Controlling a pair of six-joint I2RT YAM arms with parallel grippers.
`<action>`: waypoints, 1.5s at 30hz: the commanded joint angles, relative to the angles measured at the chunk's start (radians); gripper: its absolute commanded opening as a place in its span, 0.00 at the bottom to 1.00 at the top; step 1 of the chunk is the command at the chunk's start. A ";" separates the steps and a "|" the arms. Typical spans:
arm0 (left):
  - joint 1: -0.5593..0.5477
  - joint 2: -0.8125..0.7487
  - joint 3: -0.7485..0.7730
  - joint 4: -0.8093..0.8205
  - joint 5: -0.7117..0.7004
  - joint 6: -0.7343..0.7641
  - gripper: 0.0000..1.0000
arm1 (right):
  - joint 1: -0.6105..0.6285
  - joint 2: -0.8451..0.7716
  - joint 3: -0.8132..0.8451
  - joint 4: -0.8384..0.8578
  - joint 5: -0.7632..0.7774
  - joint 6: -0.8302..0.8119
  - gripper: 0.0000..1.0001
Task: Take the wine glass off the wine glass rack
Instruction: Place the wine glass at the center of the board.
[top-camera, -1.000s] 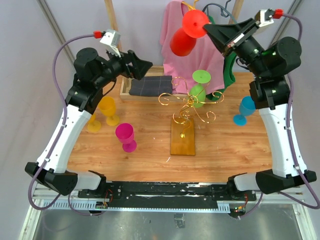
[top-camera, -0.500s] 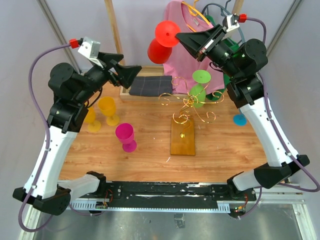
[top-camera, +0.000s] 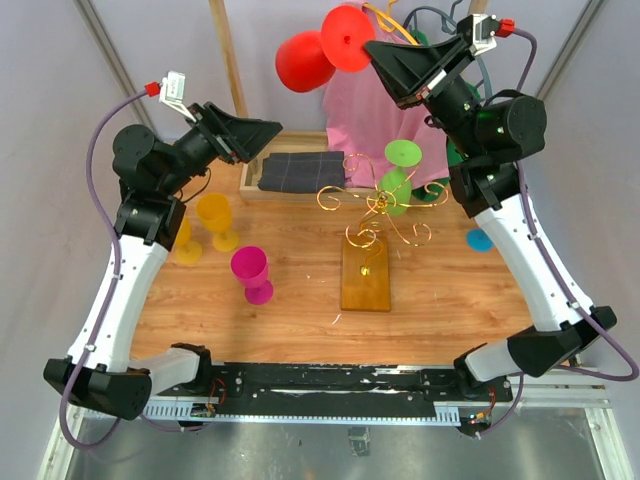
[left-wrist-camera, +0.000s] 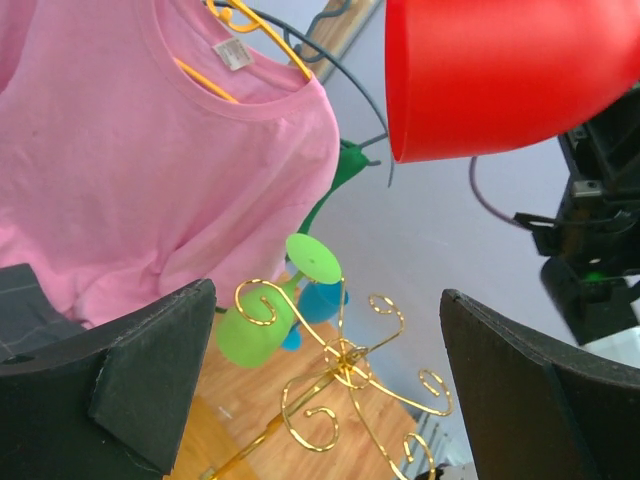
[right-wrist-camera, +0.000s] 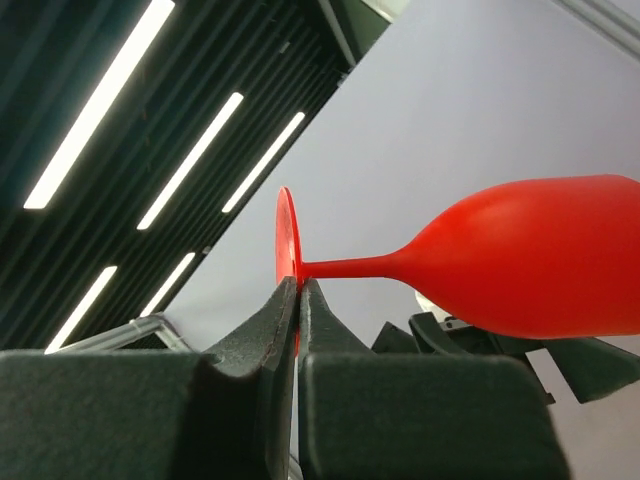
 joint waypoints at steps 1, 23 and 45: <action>0.021 -0.023 0.003 0.157 0.060 -0.109 0.99 | 0.035 0.012 -0.085 0.338 0.033 0.134 0.01; 0.100 -0.015 -0.130 0.490 0.221 -0.235 0.99 | 0.035 -0.102 -0.441 0.881 0.153 0.260 0.00; 0.101 0.163 0.001 0.967 0.533 -0.377 0.99 | 0.035 -0.214 -0.630 0.883 0.109 0.239 0.01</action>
